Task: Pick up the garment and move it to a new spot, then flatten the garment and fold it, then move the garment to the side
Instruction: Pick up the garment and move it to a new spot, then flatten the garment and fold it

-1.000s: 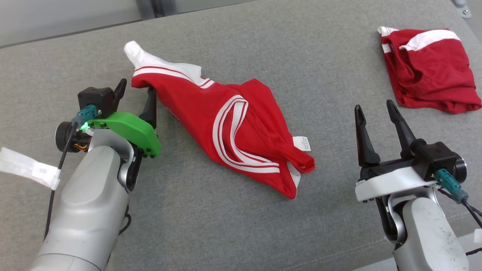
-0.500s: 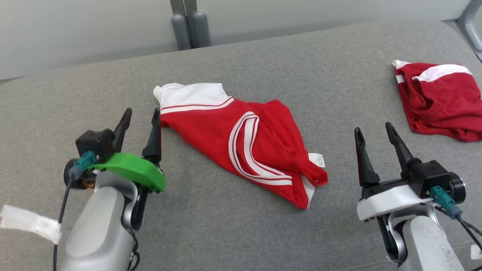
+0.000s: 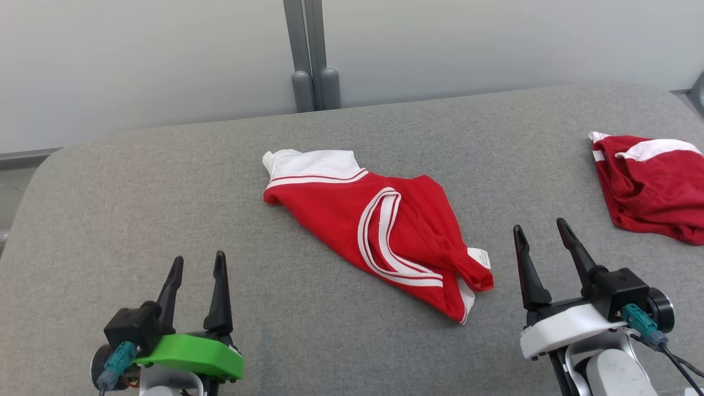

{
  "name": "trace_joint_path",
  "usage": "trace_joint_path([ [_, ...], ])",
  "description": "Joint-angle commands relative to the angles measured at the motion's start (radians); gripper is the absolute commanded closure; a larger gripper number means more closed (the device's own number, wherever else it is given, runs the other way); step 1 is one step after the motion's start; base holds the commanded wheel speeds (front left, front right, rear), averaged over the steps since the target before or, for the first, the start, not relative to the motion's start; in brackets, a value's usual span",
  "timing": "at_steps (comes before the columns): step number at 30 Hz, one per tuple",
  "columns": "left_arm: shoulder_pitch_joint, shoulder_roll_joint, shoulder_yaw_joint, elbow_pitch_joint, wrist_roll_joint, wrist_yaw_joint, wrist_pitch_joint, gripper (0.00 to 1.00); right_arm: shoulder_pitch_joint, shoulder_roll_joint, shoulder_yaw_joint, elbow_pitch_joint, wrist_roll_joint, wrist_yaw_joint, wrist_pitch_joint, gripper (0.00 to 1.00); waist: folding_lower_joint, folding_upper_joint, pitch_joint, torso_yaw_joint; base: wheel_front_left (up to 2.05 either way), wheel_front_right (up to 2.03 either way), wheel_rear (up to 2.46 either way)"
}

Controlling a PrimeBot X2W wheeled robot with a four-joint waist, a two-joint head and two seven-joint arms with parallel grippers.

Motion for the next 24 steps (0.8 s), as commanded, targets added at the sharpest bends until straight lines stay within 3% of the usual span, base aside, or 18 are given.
trace_joint_path([
  [1,0.029,-0.004,0.013,-0.019,0.013,0.005,-0.003,0.0,0.018,-0.001,0.001,-0.002,0.014,-0.001,-0.003,0.0,0.0,0.0,-0.006,0.007,0.0,0.0,0.0],
  [8,0.108,-0.025,0.059,-0.07,0.06,0.005,-0.003,0.0,0.027,-0.001,0.03,0.017,0.049,-0.001,-0.003,0.0,0.0,0.0,-0.003,0.011,0.0,0.0,0.0],
  [24,0.117,-0.051,0.089,-0.065,0.098,-0.02,-0.003,0.0,0.01,-0.001,0.03,0.035,0.048,-0.001,-0.003,0.0,0.0,0.0,0.007,0.017,0.0,0.0,0.0],
])
